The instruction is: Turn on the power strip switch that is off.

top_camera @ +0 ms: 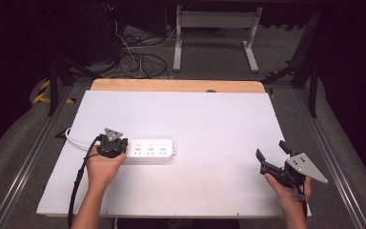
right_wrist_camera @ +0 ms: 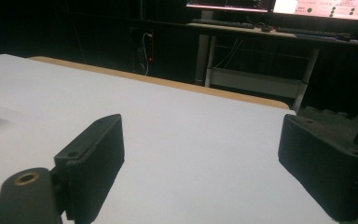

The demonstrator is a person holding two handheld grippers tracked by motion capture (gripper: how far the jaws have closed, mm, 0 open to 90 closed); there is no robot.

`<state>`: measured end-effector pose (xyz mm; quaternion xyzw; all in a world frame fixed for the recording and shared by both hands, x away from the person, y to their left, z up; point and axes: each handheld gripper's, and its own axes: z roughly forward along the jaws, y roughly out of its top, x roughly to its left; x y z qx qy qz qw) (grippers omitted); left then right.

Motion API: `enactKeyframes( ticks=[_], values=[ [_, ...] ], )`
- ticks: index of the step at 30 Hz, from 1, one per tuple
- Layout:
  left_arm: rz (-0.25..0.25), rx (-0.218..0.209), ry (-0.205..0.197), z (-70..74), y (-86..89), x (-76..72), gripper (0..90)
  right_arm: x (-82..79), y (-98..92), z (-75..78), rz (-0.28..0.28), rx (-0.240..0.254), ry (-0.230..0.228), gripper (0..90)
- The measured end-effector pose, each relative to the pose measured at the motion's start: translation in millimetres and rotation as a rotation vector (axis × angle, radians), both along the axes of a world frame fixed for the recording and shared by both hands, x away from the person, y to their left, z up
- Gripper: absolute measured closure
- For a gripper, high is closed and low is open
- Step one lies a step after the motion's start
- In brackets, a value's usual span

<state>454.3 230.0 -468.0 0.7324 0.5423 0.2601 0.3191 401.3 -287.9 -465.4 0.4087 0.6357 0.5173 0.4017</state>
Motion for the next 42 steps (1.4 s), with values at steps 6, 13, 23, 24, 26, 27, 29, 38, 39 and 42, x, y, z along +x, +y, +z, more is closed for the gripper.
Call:
enactKeyframes(
  ticks=[6,13,23,24,26,27,29,38,39,42],
  values=[
    [-0.002,0.005,0.011,1.0,0.4,1.3,90.0,0.1,2.2,1.0,0.004,0.000,-0.003,15.1],
    [-0.005,0.017,0.030,1.9,-0.8,3.1,90.0,0.9,1.5,1.7,0.003,0.005,-0.009,15.1],
    [0.000,0.010,0.022,0.7,-0.7,1.4,90.0,0.4,0.1,3.0,0.002,0.012,-0.013,15.1],
    [0.000,0.010,0.022,0.7,-0.8,1.5,90.0,0.7,0.3,2.9,0.003,0.012,-0.012,15.1],
    [0.001,0.014,0.017,0.3,-1.1,1.0,90.0,1.3,1.2,2.8,0.004,0.010,-0.009,15.1],
    [0.000,0.012,0.014,-0.1,-1.1,0.6,90.0,1.6,1.9,2.8,0.006,0.010,-0.009,15.1],
    [-0.003,0.017,0.002,-1.2,-0.9,-0.4,90.0,2.1,3.4,2.7,0.009,0.006,-0.009,15.1],
    [-0.020,0.024,-0.026,-3.5,-0.2,-2.2,90.0,2.5,2.6,3.3,0.010,0.009,-0.014,15.2],
    [-0.027,0.023,-0.034,-4.2,0.2,-2.6,90.0,2.6,2.3,3.3,0.010,0.009,-0.012,15.2],
    [-0.039,-0.018,-0.051,-4.8,6.3,-5.2,90.0,3.0,2.0,2.6,0.008,0.011,-0.009,15.2]
  ],
)
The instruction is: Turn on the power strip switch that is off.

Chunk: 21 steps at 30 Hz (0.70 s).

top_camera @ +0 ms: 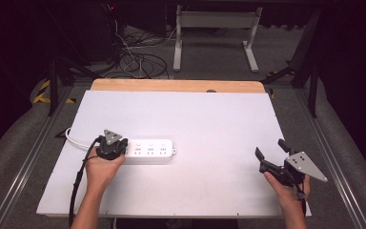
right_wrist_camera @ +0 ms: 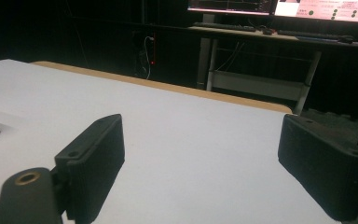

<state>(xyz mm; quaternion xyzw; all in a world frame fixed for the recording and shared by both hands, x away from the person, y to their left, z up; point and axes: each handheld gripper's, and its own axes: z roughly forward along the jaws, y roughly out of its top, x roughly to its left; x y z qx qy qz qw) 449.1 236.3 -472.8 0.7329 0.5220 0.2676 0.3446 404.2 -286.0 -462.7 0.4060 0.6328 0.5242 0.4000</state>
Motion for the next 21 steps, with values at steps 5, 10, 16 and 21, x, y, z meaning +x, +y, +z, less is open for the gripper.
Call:
enactKeyframes(
  ticks=[5,10,16,21],
  values=[
    [0.024,-0.054,-0.085,2.9,11.0,-7.4,90.0,1.2,0.4,0.1,-0.001,0.003,-0.001,15.2],
    [0.027,-0.064,-0.118,5.8,9.8,-12.2,90.0,2.0,1.8,0.1,0.003,0.001,-0.001,15.2],
    [0.017,-0.049,-0.133,3.0,1.0,-12.7,90.0,3.3,2.8,0.2,0.009,0.003,-0.001,15.2],
    [0.032,-0.080,-0.220,12.9,7.8,-20.3,90.0,3.4,1.6,0.6,0.006,0.005,-0.003,15.3]
  ],
)
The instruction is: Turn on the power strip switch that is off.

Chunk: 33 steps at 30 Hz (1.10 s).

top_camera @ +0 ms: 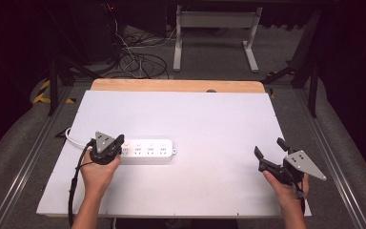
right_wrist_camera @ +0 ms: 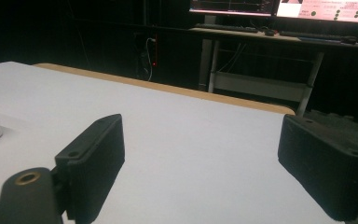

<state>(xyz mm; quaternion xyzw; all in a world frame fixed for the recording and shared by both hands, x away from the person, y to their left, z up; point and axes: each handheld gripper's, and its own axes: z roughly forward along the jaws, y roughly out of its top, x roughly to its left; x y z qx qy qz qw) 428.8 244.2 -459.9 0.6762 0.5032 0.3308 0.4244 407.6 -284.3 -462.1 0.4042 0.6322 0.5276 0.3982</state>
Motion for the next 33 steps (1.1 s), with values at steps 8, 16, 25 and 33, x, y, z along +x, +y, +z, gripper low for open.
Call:
enactKeyframes(
  ticks=[8,16,25,33],
  values=[
    [0.060,-0.068,-0.118,17.0,22.7,-15.7,90.0,1.4,1.4,-0.4,0.005,0.000,0.003,15.3],
    [0.068,-0.077,-0.142,19.3,26.7,-23.7,89.6,4.5,7.3,0.1,0.018,-0.003,0.001,15.3],
    [0.055,-0.053,-0.228,27.4,32.8,-50.9,88.7,4.4,5.2,1.4,0.019,0.004,-0.003,15.4],
    [0.079,-0.050,-0.270,23.7,46.3,-72.9,86.7,5.9,10.4,2.0,0.029,-0.001,-0.005,15.4]
  ],
)
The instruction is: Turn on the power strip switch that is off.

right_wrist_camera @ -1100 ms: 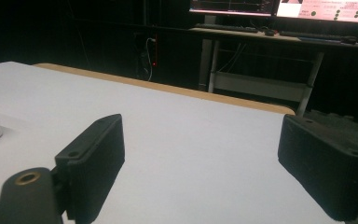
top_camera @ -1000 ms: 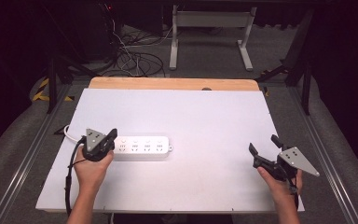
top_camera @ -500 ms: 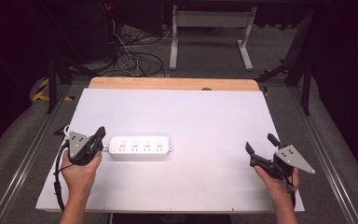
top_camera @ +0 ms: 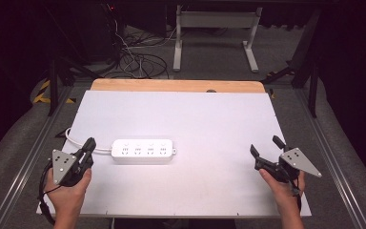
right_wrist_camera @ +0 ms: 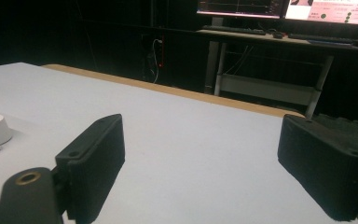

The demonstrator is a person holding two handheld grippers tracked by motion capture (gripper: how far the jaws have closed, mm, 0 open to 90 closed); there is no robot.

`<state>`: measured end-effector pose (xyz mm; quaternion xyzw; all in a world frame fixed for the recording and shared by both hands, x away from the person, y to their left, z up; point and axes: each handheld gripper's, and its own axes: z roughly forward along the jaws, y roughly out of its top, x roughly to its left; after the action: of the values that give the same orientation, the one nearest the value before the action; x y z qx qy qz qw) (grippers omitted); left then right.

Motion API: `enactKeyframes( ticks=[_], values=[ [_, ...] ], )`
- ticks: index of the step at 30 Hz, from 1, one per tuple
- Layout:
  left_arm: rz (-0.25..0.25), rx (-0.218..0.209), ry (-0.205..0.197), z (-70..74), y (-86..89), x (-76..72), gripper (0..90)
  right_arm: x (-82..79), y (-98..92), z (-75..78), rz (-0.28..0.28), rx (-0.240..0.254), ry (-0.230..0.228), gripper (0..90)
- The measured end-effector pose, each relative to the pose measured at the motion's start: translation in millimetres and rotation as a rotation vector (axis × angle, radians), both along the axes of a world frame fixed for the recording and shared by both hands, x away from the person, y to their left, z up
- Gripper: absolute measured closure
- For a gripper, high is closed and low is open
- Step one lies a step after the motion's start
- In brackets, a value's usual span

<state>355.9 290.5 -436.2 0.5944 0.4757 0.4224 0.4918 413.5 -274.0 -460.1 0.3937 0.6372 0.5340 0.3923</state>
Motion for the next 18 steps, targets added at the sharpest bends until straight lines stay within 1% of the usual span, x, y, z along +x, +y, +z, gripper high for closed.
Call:
enactKeyframes(
  ticks=[2,5,7,12,15,17,18],
  values=[
    [-0.001,-0.004,-0.009,-0.5,2.1,-1.7,85.8,0.7,1.4,0.1,0.004,-0.001,0.000,15.4],
    [-0.007,0.006,-0.029,0.4,3.0,-2.0,83.1,2.0,2.8,0.0,0.007,-0.004,-0.001,15.4],
    [-0.008,0.016,-0.045,0.6,2.8,-1.7,79.0,2.1,3.5,0.2,0.011,-0.001,-0.002,15.4],
    [-0.004,0.008,-0.072,-0.2,3.9,-0.2,61.2,1.3,1.7,1.2,0.006,0.005,-0.005,15.4],
    [0.001,0.010,-0.078,-0.7,4.7,0.4,49.0,1.2,0.8,1.3,0.002,0.006,-0.006,15.4],
    [-0.005,0.008,-0.072,-1.2,5.5,1.3,39.4,1.5,0.8,1.3,0.007,0.005,-0.007,15.5],
    [-0.005,0.008,-0.071,-1.6,5.9,1.3,36.9,1.4,0.9,1.3,0.004,0.004,-0.006,15.4]
  ],
)
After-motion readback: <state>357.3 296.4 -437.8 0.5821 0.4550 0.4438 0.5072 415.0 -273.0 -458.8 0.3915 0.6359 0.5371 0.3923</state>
